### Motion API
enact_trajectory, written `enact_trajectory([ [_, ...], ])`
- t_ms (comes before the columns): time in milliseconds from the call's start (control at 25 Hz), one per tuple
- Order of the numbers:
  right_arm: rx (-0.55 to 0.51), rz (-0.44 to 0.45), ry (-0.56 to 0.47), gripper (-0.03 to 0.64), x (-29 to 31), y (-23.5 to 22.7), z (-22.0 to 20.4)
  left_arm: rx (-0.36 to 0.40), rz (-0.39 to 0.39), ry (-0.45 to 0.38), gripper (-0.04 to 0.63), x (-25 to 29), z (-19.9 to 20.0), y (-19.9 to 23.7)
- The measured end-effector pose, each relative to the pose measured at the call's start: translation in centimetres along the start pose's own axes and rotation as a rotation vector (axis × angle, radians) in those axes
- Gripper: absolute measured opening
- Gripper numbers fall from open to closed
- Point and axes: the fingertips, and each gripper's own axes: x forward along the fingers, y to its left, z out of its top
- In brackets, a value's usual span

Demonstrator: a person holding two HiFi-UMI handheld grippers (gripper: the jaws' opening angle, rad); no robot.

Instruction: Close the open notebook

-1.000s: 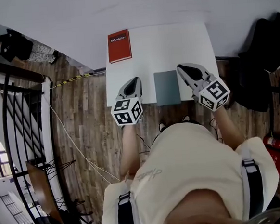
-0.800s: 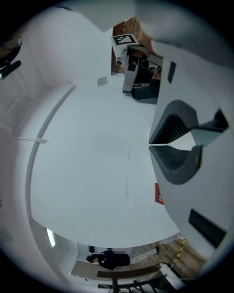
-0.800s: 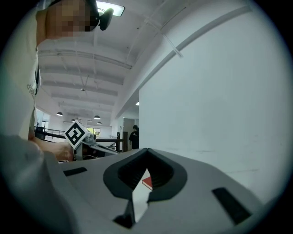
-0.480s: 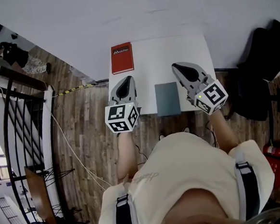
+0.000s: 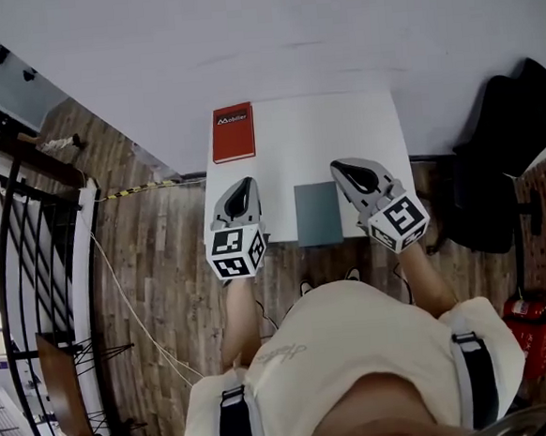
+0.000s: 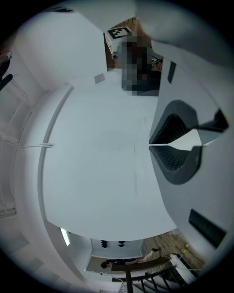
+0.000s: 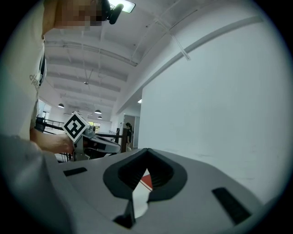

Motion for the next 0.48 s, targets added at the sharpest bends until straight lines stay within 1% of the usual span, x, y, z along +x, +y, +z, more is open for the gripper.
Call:
enact_trajectory([
  [80, -0.003, 0.001, 0.016, 0.008, -0.32, -0.15, -0.38, -0.009, 0.004, -0.001, 0.025, -0.15, -0.1, 0.06],
  [240, 0.004, 0.001, 0.031, 0.008, -0.86, -0.49, -0.5, -0.023, 0.013, -0.028, 0.025, -0.37, 0.44, -0.06],
  [480, 0.001, 0.008, 0.028, 0.008, -0.78, 0.02, -0.55, -0.021, 0.01, -0.033, 0.025, -0.63, 0.11, -0.47],
])
